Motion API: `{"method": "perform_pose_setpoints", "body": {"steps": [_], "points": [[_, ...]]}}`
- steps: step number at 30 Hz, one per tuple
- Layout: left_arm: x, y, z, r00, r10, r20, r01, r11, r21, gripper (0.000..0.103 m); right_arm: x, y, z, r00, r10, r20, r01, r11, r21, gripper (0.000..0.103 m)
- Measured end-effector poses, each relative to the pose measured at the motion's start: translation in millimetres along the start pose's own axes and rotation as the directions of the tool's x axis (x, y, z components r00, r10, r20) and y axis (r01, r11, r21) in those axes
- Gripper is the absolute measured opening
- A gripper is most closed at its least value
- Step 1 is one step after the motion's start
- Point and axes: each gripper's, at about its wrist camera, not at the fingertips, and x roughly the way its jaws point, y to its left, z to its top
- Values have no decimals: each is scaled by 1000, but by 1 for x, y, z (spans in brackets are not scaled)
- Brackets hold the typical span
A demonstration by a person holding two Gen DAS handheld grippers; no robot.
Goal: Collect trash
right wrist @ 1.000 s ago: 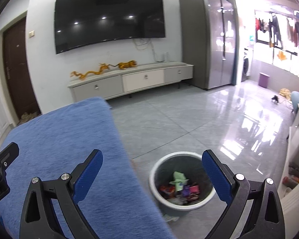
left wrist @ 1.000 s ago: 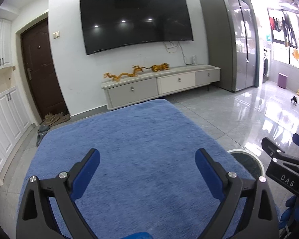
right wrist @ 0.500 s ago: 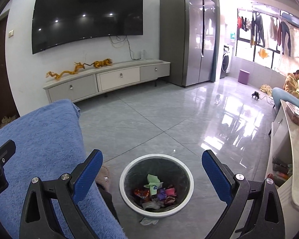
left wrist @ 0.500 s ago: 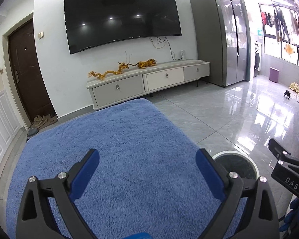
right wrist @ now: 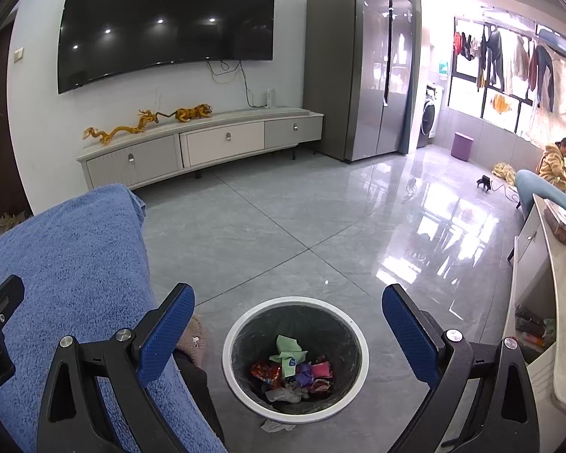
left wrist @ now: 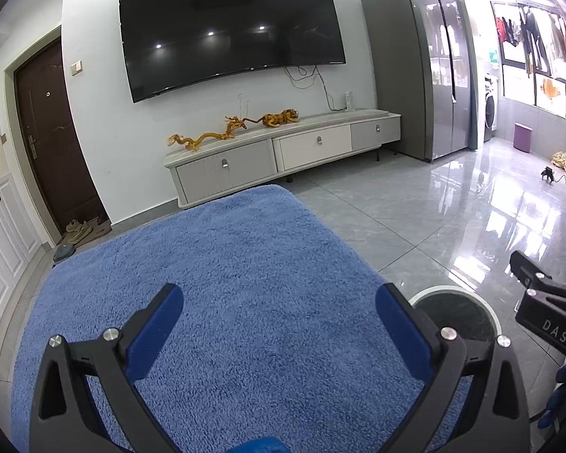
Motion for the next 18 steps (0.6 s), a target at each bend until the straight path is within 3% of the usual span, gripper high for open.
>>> {"method": "perform_pose_setpoints", "body": {"steps": [18], "points": [[4,2,-4,1000,-12,-8,12,1000,-6,103,8,-1,3,1000,-15,-7,15,1000,-3,98]]}}
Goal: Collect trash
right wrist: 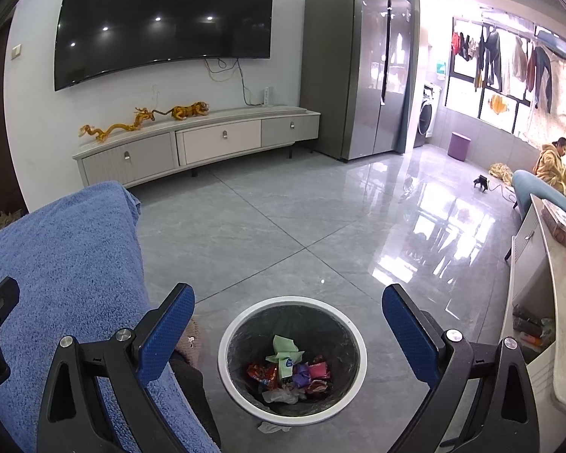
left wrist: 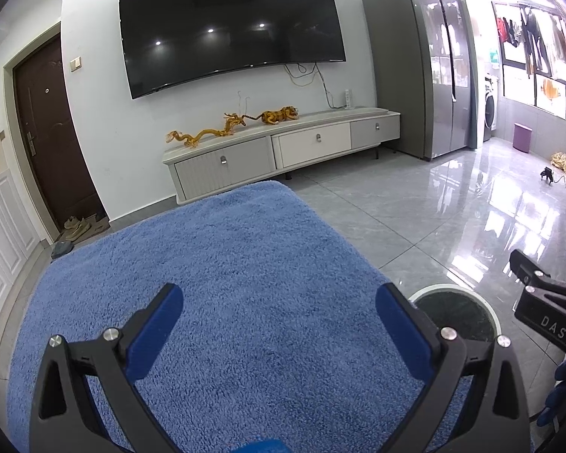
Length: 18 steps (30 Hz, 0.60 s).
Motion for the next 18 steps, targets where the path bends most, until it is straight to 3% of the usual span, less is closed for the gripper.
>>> {"method": "perform_pose_setpoints", "body": {"steps": [18], "points": [[-7,-5,-4,1000,-10,1,10,1000,6,103,-6,-1,0,1000,-3,22,3,1000,-8,103]]}}
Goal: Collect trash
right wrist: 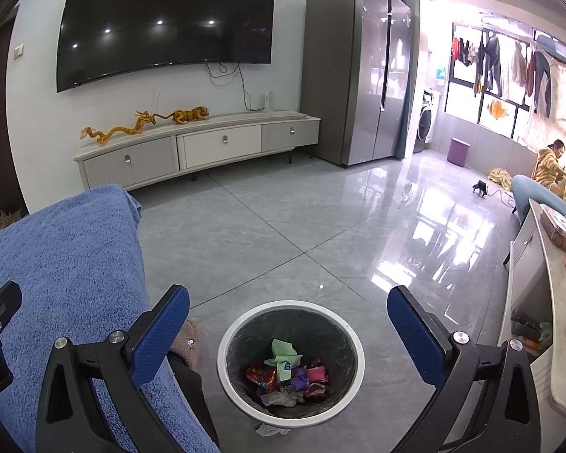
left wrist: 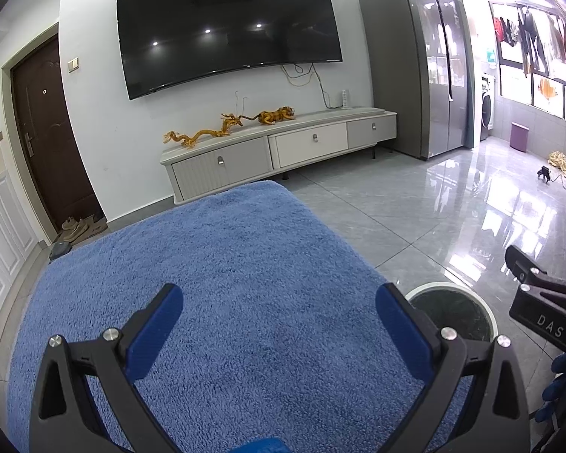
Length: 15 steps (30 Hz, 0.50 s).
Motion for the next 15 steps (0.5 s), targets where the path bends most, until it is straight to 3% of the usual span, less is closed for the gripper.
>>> {"method": "perform_pose_setpoints", "body": {"steps": [15], "points": [[-12,-8,-2,1000,-15,10,15,1000,6,103,-1,-3,2,1000,1,6,0,1000,-9,103]]}}
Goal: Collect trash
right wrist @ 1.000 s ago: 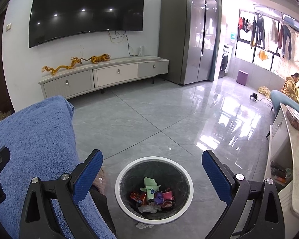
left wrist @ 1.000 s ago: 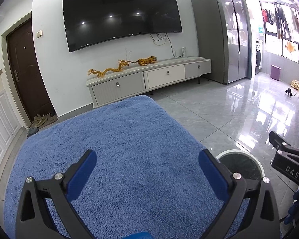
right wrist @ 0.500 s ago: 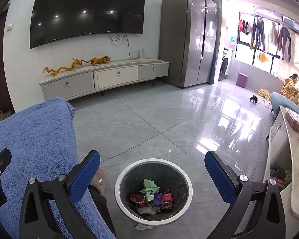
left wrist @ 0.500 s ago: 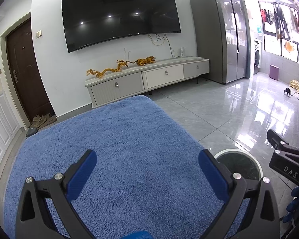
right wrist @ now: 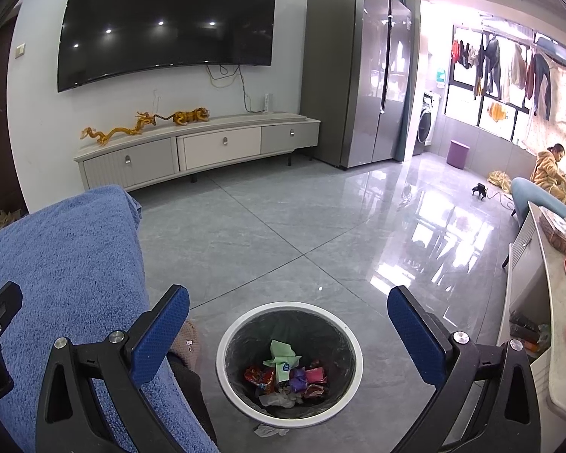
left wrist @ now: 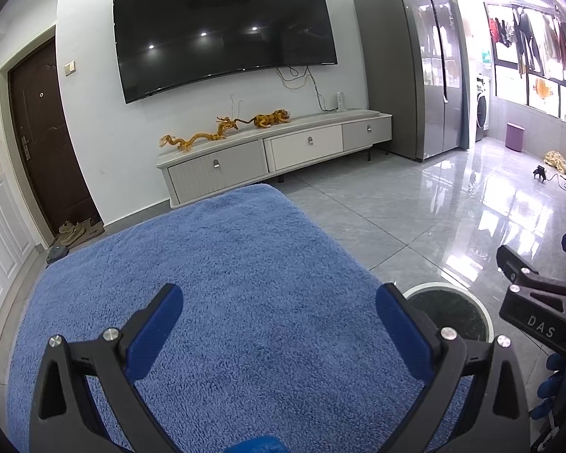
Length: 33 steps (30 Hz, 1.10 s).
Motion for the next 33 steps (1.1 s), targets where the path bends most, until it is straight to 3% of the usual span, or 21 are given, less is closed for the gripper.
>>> {"method": "perform_pose_setpoints", "body": {"steps": [33], "points": [[-6,-3,1,1000,-16,5,16,1000,2,103,-6,-4,3,1000,-4,9,4,1000,-4,103]]}}
